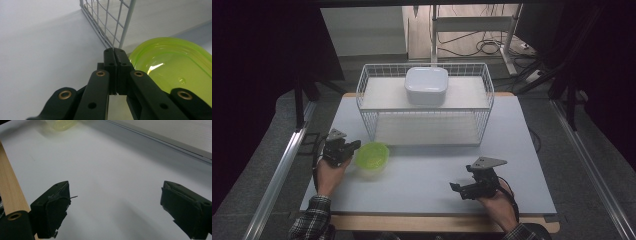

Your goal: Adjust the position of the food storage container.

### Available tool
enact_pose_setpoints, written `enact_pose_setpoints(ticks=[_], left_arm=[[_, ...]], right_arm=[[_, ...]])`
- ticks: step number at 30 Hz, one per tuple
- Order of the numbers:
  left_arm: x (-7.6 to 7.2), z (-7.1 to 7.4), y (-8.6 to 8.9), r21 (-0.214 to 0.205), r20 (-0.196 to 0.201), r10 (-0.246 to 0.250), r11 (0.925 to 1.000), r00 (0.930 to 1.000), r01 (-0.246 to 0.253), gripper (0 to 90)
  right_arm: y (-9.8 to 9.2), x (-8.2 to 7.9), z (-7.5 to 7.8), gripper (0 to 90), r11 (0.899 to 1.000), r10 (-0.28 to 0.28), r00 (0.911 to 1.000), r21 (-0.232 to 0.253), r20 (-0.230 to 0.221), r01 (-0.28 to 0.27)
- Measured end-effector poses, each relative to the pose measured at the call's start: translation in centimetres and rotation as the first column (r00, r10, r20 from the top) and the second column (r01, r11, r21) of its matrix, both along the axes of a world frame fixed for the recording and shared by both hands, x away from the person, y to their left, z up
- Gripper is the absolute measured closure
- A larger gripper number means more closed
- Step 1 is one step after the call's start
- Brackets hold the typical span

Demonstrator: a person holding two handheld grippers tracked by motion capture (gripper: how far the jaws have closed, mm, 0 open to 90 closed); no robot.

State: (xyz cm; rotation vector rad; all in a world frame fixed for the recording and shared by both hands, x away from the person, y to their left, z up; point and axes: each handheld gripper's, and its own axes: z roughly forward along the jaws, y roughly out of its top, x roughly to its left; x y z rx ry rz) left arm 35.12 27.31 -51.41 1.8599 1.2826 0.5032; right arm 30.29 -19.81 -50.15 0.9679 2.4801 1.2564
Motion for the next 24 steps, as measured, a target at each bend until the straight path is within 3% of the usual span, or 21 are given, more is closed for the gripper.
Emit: enact_pose_setpoints(ticks=[6,15,24], left_arm=[[-0.3,-0.1,-0.6,0.004,-0.013,-0.014,0.9999,0.9998,0.014,89.5],[-1.2,-0.2,-1.5,-0.052,-0.032,-0.025,0.9984,0.9992,0.023,89.9],[-2.3,-0.1,-4.2,-0.061,-0.039,-0.093,0.994,0.9949,0.09,89.9]], right_arm=[[0.0,0.0,0.0,10.2,1.0,0.003,1.0,-0.006,-0.003,-0.003],[0.1,0.0,-0.1,10.3,1.0,0.007,1.0,-0.01,-0.006,-0.007],[0.1,0.0,-0.2,10.3,1.0,0.008,0.9999,-0.019,-0.014,-0.008]])
